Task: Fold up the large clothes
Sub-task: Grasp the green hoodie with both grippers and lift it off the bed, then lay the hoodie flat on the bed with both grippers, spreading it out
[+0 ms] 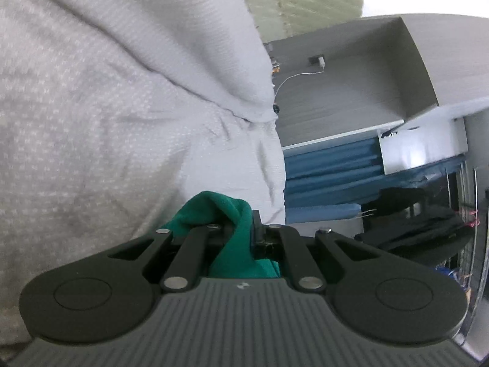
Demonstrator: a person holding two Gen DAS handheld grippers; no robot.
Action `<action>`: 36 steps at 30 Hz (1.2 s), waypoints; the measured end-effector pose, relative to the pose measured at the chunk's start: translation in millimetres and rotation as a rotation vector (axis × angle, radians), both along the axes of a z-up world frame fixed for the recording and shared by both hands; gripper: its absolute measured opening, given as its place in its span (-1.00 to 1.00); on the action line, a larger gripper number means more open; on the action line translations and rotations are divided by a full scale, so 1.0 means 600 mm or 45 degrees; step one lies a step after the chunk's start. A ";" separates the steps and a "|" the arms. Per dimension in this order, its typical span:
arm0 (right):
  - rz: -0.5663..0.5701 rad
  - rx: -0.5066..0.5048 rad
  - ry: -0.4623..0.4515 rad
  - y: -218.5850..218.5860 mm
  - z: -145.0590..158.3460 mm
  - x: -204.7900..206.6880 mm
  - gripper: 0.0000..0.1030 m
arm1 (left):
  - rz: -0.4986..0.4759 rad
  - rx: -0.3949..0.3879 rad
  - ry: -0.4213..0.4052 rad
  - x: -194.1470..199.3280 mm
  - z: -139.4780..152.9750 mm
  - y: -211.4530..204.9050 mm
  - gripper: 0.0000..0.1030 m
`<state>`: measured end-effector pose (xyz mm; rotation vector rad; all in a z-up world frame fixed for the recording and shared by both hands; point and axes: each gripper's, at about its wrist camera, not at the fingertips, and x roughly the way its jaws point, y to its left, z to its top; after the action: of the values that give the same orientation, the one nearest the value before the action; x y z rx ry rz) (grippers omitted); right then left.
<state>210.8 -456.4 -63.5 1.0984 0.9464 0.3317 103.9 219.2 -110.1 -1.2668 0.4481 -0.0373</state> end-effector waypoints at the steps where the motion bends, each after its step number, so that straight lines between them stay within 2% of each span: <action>1: -0.001 0.007 -0.001 -0.001 0.000 -0.001 -0.34 | -0.003 0.015 -0.004 0.002 0.001 0.001 -0.84; 6: 0.007 0.000 -0.044 -0.001 0.011 -0.014 -0.27 | -0.021 0.105 -0.018 -0.004 0.023 -0.012 -0.84; 7: 0.011 0.006 -0.061 -0.001 0.017 -0.018 -0.17 | -0.028 0.125 -0.026 -0.006 0.031 -0.015 -0.83; 9: 0.040 0.020 -0.115 0.000 0.035 -0.028 0.16 | -0.043 0.161 -0.070 -0.013 0.052 -0.020 -0.73; 10: 0.052 0.013 -0.151 0.003 0.046 -0.034 0.41 | -0.054 0.167 -0.092 -0.016 0.061 -0.023 -0.50; 11: 0.059 -0.001 -0.190 0.005 0.059 -0.041 0.55 | -0.068 0.171 -0.118 -0.020 0.072 -0.026 -0.14; 13: 0.082 -0.048 -0.282 0.007 0.090 -0.058 0.57 | -0.089 0.195 -0.180 -0.034 0.094 -0.032 0.13; 18: 0.105 -0.037 -0.517 -0.005 0.152 -0.101 0.57 | -0.057 0.297 -0.301 -0.077 0.139 -0.045 0.32; 21: 0.105 -0.091 -0.589 -0.003 0.173 -0.114 0.57 | 0.047 0.373 -0.385 -0.109 0.162 -0.049 0.40; 23: 0.095 -0.142 -0.580 -0.003 0.174 -0.114 0.57 | 0.088 0.432 -0.441 -0.125 0.175 -0.053 0.49; 26: 0.068 -0.204 -0.517 -0.001 0.161 -0.103 0.56 | 0.094 0.468 -0.395 -0.126 0.179 -0.058 0.50; 29: 0.073 -0.302 -0.476 0.012 0.151 -0.088 0.55 | 0.091 0.538 -0.280 -0.119 0.168 -0.073 0.50; 33: 0.119 -0.392 -0.486 0.035 0.144 -0.079 0.52 | 0.039 0.636 -0.181 -0.104 0.157 -0.099 0.50; 36: 0.166 -0.516 -0.501 0.058 0.143 -0.074 0.37 | -0.003 0.716 -0.125 -0.087 0.144 -0.118 0.50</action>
<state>166.3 -421.9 22.1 0.5733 0.6925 0.4231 51.7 148.5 -23.8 -0.7081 0.3422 0.0239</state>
